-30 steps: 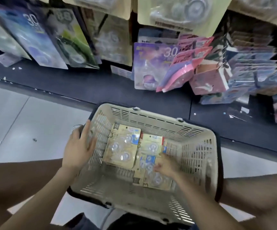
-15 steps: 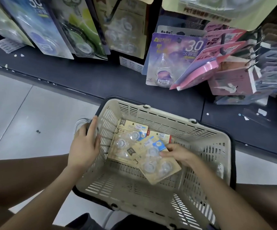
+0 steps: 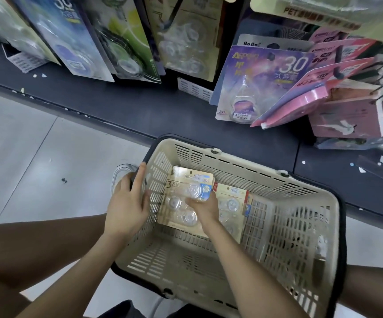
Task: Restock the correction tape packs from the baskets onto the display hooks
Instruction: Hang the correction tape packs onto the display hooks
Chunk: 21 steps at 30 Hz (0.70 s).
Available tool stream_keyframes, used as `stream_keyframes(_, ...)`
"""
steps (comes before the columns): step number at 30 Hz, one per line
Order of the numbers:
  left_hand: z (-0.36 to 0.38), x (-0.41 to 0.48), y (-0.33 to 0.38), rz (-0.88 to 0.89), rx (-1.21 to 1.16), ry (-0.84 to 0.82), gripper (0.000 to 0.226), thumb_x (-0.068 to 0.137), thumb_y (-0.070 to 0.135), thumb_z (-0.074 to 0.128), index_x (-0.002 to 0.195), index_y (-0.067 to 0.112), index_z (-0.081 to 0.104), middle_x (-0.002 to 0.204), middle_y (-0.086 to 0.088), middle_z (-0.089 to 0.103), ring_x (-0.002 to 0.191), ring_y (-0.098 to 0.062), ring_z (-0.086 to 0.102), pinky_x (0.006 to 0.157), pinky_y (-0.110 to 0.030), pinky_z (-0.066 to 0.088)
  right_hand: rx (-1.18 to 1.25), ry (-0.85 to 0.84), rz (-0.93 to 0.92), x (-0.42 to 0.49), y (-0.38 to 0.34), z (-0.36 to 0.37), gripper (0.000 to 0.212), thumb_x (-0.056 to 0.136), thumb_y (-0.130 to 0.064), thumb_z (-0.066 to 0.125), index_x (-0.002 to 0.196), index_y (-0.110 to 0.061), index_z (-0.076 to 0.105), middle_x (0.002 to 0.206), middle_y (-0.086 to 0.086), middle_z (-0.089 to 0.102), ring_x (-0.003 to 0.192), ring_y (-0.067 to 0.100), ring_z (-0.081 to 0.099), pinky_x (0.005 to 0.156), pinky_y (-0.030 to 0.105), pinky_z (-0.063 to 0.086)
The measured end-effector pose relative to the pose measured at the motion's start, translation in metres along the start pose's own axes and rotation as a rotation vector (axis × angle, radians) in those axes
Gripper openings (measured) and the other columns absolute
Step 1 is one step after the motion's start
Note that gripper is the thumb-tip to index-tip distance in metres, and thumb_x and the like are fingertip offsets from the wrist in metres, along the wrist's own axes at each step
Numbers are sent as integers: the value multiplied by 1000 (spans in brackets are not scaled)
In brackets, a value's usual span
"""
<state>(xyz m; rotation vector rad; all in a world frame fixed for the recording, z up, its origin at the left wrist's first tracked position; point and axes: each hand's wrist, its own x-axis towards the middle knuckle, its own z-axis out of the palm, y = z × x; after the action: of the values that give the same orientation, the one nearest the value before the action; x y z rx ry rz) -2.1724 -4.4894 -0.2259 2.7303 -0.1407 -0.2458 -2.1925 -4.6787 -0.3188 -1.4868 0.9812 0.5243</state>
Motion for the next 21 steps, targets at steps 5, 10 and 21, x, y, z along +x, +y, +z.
stream_keyframes(5,-1,0,0,6,-21,-3,63,97,29,47,155,17,26,125,-23,54,108,-39,55,81,-47,52,27,-5,4,0,-1,-5,77,69,-22,89,135,-15,49,123,1,65,113,24,62,98,42,51)
stream_keyframes(10,-4,1,-1,-32,-48,-21,65,95,43,41,153,15,30,123,-22,56,109,-39,55,83,-48,50,59,-256,-15,-15,-18,-56,54,69,6,81,112,-19,61,105,-3,72,99,19,68,74,26,53)
stream_keyframes(21,-45,-5,72,-252,-768,-267,102,53,65,86,139,40,37,122,16,65,109,-3,63,96,-32,53,415,-560,-136,-58,-41,-68,64,64,1,74,125,-6,55,114,12,70,101,28,69,81,38,56)
